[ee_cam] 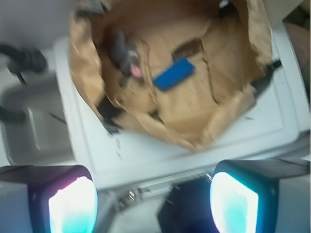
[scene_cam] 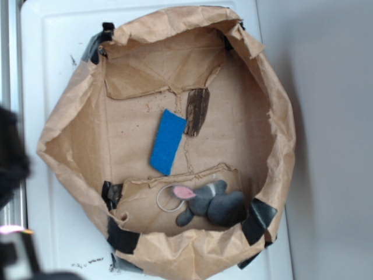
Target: Grab the blue sponge.
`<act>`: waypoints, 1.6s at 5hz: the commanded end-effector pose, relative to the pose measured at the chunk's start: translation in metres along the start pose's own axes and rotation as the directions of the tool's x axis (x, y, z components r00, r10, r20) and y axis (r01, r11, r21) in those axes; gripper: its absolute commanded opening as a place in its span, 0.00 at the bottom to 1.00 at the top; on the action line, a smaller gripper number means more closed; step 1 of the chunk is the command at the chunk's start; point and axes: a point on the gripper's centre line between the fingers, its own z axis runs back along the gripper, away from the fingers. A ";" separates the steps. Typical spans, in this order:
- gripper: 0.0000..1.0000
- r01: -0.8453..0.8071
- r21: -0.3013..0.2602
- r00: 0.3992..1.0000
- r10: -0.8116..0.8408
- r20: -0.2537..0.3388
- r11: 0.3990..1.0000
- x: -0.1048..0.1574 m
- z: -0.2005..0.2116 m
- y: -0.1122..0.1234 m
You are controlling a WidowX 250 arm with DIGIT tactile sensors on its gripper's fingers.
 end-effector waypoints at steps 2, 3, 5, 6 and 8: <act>1.00 -0.367 -0.038 0.928 0.369 0.057 0.929 0.069 -0.062 0.033; 1.00 -0.471 0.034 0.881 0.469 0.055 0.881 0.069 -0.100 0.053; 1.00 -0.477 0.069 0.879 0.476 0.028 0.876 0.062 -0.111 0.060; 1.00 -0.477 0.069 0.879 0.476 0.028 0.876 0.062 -0.111 0.060; 1.00 -0.477 0.069 0.879 0.476 0.028 0.876 0.062 -0.111 0.060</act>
